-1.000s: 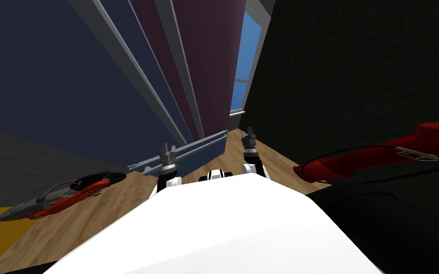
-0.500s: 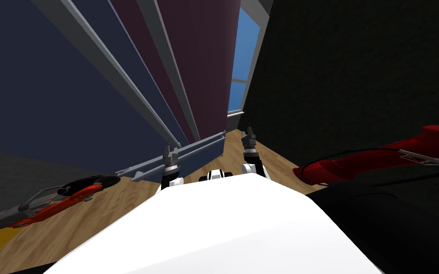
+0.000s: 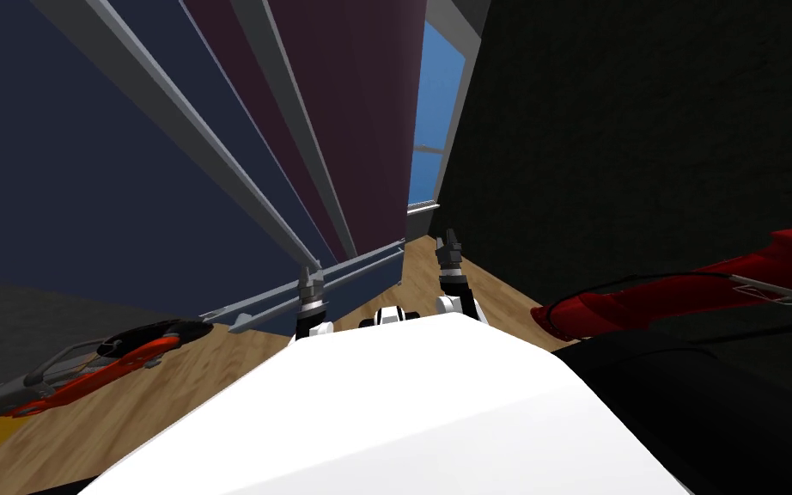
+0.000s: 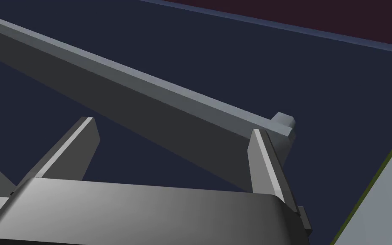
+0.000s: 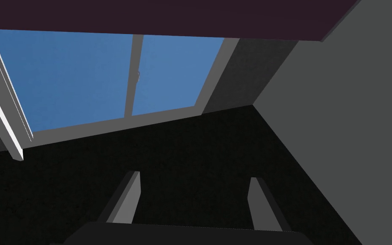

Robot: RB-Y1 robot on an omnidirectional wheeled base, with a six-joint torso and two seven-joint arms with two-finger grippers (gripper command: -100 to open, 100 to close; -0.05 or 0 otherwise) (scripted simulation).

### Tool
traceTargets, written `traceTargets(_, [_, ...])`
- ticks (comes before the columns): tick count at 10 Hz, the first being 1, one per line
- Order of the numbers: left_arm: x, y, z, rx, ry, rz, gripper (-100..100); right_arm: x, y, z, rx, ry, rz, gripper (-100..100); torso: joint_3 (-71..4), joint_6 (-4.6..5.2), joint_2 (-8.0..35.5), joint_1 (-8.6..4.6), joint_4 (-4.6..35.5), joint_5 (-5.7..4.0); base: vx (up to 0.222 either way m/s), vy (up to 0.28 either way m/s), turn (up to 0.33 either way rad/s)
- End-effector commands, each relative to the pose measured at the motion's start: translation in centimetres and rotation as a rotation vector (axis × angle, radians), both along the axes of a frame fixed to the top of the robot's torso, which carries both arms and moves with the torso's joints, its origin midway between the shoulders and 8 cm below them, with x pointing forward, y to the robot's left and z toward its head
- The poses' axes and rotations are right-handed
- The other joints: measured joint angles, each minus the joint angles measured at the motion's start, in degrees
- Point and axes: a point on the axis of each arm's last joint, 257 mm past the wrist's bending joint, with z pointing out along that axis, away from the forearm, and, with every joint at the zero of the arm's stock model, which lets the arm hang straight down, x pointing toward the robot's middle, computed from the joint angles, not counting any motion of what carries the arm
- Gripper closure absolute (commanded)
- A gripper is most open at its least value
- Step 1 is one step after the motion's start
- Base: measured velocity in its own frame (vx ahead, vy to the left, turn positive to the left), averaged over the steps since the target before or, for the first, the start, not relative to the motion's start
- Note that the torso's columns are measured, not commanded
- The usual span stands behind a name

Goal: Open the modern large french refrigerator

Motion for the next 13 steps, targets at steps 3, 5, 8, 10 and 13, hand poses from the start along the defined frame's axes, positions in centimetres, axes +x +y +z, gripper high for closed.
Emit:
traceTargets(3, [0.1,-0.2,-3.4,-0.044,0.029,-0.01,-100,0.0,0.0,0.0,0.0,0.0,0.0,0,0.23,-0.29,0.44,0.01,0.18,-0.09,0.094,-0.084,-0.032])
traceTargets(5, [0.0,-0.2,-4.6,-0.055,0.044,-0.01,-100,0.0,0.0,0.0,0.0,0.0,0.0,0,0.43,-0.33,0.75,-0.03,0.28,-0.13,0.085,-0.084,-0.008])
traceTargets(8, [-0.2,-0.2,-6.1,-0.071,0.057,-0.013,-100,0.0,0.0,0.0,0.0,0.0,0.0,0,0.43,-0.33,0.77,0.08,0.28,-0.1,0.043,-0.062,-0.007])
traceTargets(10, [-0.3,-0.2,-7.1,-0.08,0.063,-0.017,-100,0.0,0.0,0.0,0.0,0.0,0.0,0,0.28,-0.32,0.53,-0.07,0.21,-0.13,0.078,-0.084,-0.011])
traceTargets(13, [-0.6,0.1,-8.5,-0.087,0.079,-0.02,-100,0.0,0.0,0.0,0.0,0.0,0.0,0,0.39,-0.33,0.71,0.04,0.26,-0.1,0.06,-0.068,-0.007])
